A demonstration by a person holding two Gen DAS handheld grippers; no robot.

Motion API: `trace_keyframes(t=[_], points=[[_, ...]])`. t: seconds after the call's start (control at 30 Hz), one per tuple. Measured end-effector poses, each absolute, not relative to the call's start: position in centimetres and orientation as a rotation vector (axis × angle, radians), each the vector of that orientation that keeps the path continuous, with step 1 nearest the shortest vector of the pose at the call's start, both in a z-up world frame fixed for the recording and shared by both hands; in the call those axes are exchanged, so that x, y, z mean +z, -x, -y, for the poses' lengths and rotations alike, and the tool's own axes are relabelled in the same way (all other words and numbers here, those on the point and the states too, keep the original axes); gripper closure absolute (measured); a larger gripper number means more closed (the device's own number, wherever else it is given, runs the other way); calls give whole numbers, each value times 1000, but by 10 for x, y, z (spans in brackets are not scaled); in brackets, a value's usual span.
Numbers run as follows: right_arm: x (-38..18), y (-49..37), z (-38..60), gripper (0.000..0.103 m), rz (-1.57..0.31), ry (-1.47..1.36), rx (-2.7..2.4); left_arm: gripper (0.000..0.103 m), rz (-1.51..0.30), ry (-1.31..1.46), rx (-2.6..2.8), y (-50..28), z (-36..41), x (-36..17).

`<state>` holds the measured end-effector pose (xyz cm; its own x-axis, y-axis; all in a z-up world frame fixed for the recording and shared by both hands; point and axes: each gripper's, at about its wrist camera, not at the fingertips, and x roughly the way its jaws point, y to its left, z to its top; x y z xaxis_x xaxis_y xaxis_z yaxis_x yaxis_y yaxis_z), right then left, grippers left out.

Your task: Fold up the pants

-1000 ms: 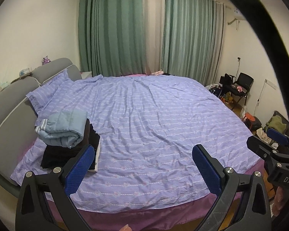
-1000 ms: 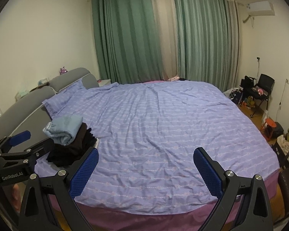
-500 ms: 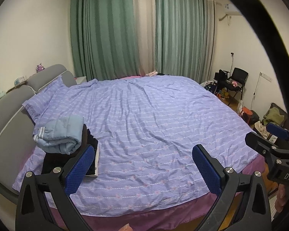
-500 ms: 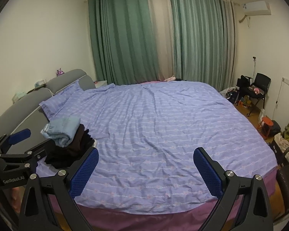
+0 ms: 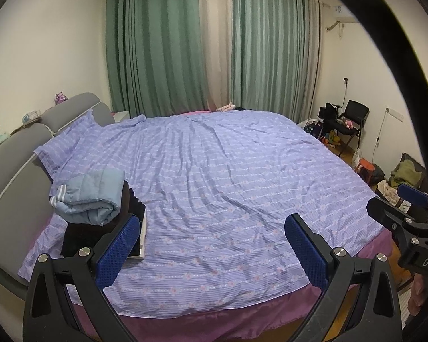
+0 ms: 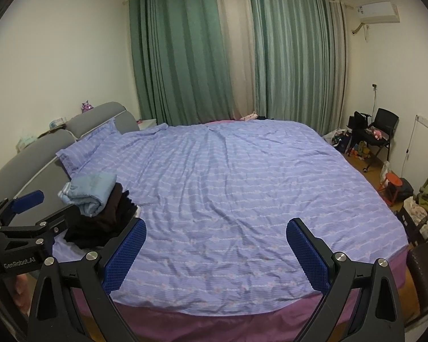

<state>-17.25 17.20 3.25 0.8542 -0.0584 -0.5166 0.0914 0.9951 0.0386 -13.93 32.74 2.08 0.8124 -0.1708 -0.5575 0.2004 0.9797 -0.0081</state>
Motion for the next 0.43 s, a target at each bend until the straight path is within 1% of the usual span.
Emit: trace_keyframes(t=[0.43], points=[[31,175,-163,4,-548,-66,-81,0,-599,-38,-203,139,-320,19]])
